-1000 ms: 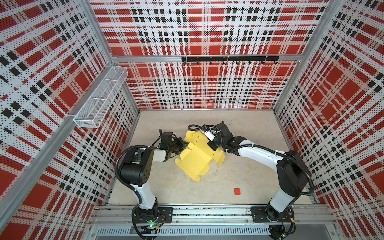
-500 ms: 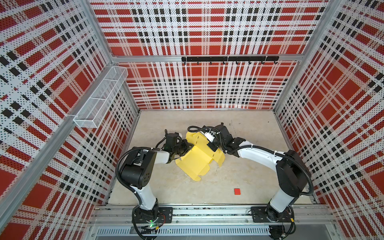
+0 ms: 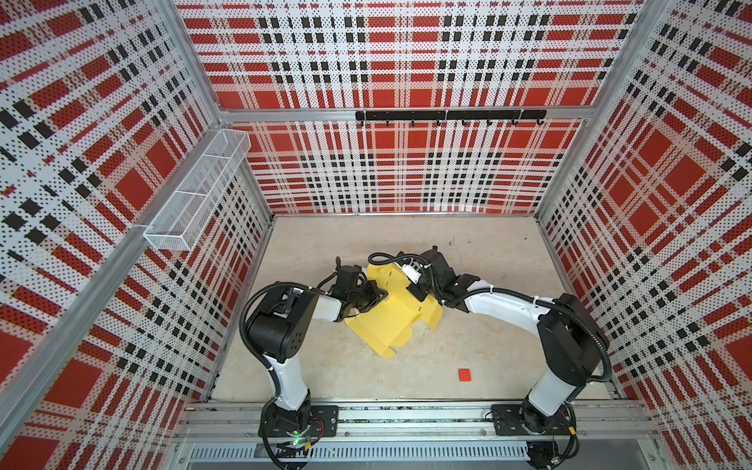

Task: Fold the paper box

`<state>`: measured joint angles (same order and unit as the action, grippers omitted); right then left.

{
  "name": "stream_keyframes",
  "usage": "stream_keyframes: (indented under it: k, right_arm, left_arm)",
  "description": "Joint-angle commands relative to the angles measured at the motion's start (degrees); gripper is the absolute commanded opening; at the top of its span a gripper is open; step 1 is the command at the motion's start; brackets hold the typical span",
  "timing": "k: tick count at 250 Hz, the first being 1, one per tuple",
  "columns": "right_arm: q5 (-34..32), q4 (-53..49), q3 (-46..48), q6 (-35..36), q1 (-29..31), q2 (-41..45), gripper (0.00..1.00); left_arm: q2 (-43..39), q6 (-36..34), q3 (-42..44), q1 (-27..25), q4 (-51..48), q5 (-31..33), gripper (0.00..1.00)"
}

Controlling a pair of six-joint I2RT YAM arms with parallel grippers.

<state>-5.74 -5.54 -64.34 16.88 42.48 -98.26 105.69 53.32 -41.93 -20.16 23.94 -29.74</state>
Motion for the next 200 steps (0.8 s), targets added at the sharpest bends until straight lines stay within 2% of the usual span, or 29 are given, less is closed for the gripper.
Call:
stream_keyframes:
  k: [1, 43, 64, 80, 100, 135, 150, 174, 200]
  right_arm:
    - [-0.7, 5.8, 1.6, 0.7, 0.5, 1.6, 0.00]
    - [0.3, 5.4, 2.4, 4.5, -0.7, 3.1, 0.00]
    - [3.1, 7.0, 3.6, 6.6, -2.3, 4.2, 0.00]
    - [4.6, 7.6, 4.0, 9.2, -2.9, 5.1, 0.00]
    - [4.7, 7.8, 3.9, 13.8, -3.0, 6.0, 0.00]
    - [4.7, 8.2, 3.6, 20.8, -3.0, 6.7, 0.00]
    - [5.6, 9.4, 4.2, 23.5, -2.9, 7.8, 0.00]
    - [7.4, 10.9, 5.2, 29.8, -3.0, 9.0, 0.00]
    - [10.8, 7.3, 3.6, 35.4, -3.3, 9.6, 0.00]
  left_arm:
    - [0.5, -0.8, -0.7, -0.5, -2.2, 0.4, 0.00]
    - [-9.6, -2.0, -0.7, 1.4, -3.4, -0.7, 0.00]
    - [-15.2, -7.1, -1.2, 2.4, -6.7, -0.8, 0.10]
    - [-18.9, -11.5, -2.5, 6.0, -10.4, -2.3, 0.19]
    - [-21.5, -15.3, -4.0, 10.6, -11.3, -7.3, 0.27]
    - [-22.0, -21.1, -6.9, 20.1, -9.8, -16.6, 0.31]
    - [-21.1, -26.4, -8.8, 22.7, -9.8, -21.3, 0.32]
    - [-19.4, -37.4, -10.7, 23.9, -10.6, -27.3, 0.37]
    - [-17.7, -52.3, -14.5, 24.0, -18.8, -28.9, 0.43]
